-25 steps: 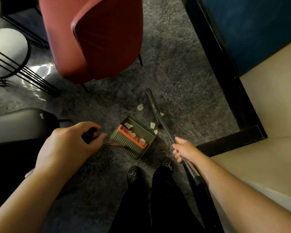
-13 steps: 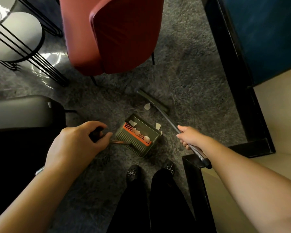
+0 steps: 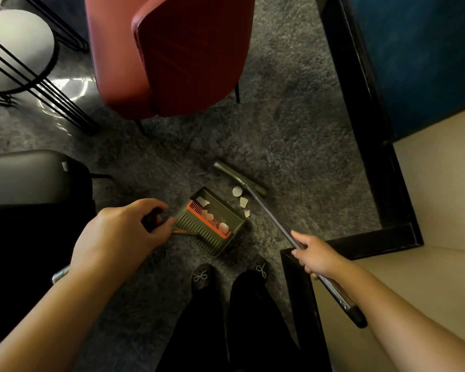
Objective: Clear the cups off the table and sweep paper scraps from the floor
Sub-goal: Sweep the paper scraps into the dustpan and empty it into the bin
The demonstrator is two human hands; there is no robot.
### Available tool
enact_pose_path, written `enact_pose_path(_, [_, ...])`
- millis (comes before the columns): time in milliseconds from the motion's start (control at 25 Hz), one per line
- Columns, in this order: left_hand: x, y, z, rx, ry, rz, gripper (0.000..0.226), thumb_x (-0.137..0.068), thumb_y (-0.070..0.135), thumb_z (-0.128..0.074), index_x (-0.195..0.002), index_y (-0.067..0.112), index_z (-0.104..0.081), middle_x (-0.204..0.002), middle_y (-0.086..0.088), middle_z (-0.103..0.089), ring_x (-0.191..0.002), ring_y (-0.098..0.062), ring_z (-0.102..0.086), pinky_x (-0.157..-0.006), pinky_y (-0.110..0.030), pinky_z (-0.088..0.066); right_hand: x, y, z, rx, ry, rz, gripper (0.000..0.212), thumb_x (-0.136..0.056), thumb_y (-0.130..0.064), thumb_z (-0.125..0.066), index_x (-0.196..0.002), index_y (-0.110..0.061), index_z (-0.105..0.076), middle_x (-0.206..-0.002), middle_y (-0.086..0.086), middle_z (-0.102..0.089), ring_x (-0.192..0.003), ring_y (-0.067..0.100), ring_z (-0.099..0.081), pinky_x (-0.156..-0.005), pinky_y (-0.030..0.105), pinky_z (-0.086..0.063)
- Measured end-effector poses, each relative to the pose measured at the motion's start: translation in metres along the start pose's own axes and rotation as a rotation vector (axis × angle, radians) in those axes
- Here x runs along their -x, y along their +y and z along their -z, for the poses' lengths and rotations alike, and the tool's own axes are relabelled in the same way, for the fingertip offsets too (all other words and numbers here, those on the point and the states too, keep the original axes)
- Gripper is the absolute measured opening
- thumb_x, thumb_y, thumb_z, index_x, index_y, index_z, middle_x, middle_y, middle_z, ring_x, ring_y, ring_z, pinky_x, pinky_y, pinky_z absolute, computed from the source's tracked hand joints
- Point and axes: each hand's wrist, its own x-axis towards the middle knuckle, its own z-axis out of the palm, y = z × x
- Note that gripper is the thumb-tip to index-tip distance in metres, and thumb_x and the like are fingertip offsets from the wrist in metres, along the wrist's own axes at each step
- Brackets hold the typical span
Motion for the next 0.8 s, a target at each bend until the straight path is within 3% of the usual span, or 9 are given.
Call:
enact_pose_path(280, [-0.014,0.002,0.001,-0.081,0.003,-0.08,0.032,-0.068,0.061,-0.067,-0.095,0.044,-0.068,-0.067,0.013,-0.064,-0.062,-0.016,-0.063,-0.059,-0.031,-0.055,-0.037,-0.028,0.031,0.0,0.112,-0.009,0.06,-0.098,-0.011,-0.047,-0.151,-0.028,-0.023,-0.078,0.006,-0.052,-0.057,0.015,-0.045,-0.044,0.026,-0.04])
enact_pose_path(480, [-0.021,0.005,-0.002,-0.204,-0.04,-0.266,0.032,-0.068,0.062,-0.064,-0.095,0.045,-0.065,-0.064,0.011,-0.065,-0.057,-0.017,-0.062,-0.054,-0.029,-0.053,-0.039,-0.009,0.009,-0.191,-0.008,-0.103,0.06,-0.099,-0.009,-0.044,-0.151,-0.03,-0.022,-0.072,0.007,-0.048,-0.049,0.011,-0.039,-0.04,0.023,-0.037])
enact_pose_path(800, [-0.032,0.001,-0.003,-0.198,-0.018,-0.321,0.03,-0.07,0.063,-0.061,-0.094,0.046,-0.064,-0.068,0.011,-0.065,-0.062,-0.018,-0.063,-0.057,-0.032,-0.055,-0.022,-0.013,-0.045,-0.544,-0.163,-0.154,0.061,-0.101,-0.006,-0.04,-0.152,-0.028,-0.015,-0.063,0.005,-0.039,-0.035,0.006,-0.031,-0.033,0.018,-0.028])
